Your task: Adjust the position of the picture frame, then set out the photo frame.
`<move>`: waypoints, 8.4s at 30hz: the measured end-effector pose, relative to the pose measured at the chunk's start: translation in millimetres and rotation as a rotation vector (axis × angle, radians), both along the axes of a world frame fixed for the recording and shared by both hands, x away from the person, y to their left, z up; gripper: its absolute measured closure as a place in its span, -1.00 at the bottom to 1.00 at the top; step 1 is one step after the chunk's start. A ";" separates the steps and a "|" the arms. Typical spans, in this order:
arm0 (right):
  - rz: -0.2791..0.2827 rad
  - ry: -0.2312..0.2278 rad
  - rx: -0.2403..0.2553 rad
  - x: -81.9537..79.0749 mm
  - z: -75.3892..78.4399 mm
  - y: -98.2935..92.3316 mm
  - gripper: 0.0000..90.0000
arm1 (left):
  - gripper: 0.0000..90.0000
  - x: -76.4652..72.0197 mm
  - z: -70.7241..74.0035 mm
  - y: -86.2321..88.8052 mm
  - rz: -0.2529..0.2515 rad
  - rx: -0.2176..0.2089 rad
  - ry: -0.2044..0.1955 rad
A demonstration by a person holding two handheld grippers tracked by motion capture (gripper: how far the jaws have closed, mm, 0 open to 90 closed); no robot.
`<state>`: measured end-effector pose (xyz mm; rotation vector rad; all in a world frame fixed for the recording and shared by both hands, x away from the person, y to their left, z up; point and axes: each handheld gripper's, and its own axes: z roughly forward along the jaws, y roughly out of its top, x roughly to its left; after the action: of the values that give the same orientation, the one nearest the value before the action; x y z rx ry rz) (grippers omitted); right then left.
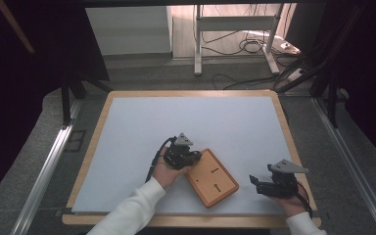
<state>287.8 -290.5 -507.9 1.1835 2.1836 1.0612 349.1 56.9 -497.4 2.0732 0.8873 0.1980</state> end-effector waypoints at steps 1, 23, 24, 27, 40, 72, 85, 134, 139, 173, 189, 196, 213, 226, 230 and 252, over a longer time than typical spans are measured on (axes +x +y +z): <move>0.000 0.000 -0.001 0.0 0.0 0.1 -0.58 | 0.87 -0.4 0.1 2.5 0.001 0.003 -0.003; 0.006 -0.002 -0.002 -0.4 -0.3 1.7 -0.58 | 0.87 4.5 -2.1 71.1 0.036 0.021 -0.020; 0.006 -0.002 -0.004 -0.4 -0.5 1.5 -0.58 | 0.87 5.9 -3.5 72.7 0.029 0.026 -0.024; 0.005 0.001 -0.007 -0.2 -0.8 1.4 -0.58 | 0.87 10.4 -9.5 74.8 0.026 0.038 -0.024; 0.006 0.001 -0.007 -0.2 -0.9 1.5 -0.58 | 0.86 26.4 -26.7 76.2 -0.010 0.036 -0.018; 0.009 -0.003 -0.010 -0.3 -0.7 3.3 -0.58 | 0.86 46.9 -26.3 55.3 -0.020 0.033 -0.025; 0.008 -0.001 -0.008 -0.3 -0.9 2.6 -0.58 | 0.84 49.8 -25.9 39.4 -0.040 0.023 -0.021; 0.370 0.098 -0.058 -1.8 -10.4 112.9 1.00 | -0.29 3.4 0.2 83.6 -0.007 0.077 -0.057; 0.379 0.104 -0.065 -2.4 -13.0 115.5 1.00 | -0.29 3.7 0.3 81.9 -0.011 0.074 -0.056; 0.409 0.111 -0.088 -14.1 -14.3 132.2 1.00 | -0.30 5.6 -0.9 86.0 -0.007 0.066 -0.044; 0.456 0.129 -0.032 -21.5 -16.4 140.7 1.00 | -0.30 5.8 -1.4 85.6 -0.007 0.071 -0.043; 0.464 0.132 -0.024 -21.2 -16.9 140.8 1.00 | -0.31 6.1 -2.0 85.5 -0.009 0.075 -0.043; 0.317 0.048 -0.023 -16.3 -3.8 83.4 1.00 | -0.31 4.8 0.3 88.4 -0.001 0.063 -0.049; 0.217 0.053 0.029 -6.0 -6.4 60.0 0.01 | -0.31 5.2 0.0 89.7 -0.001 0.063 -0.050; 0.208 0.043 0.037 -6.7 -6.7 61.7 -0.23 | -0.31 4.7 0.4 89.5 -0.003 0.061 -0.054; 0.230 0.022 0.030 -10.2 -6.3 69.4 -0.40 | -0.30 15.9 -5.1 74.6 -0.065 0.075 -0.065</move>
<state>277.6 -221.1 -514.2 0.9770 2.3717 1.1811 365.0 131.4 -502.6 2.1491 0.7823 0.2662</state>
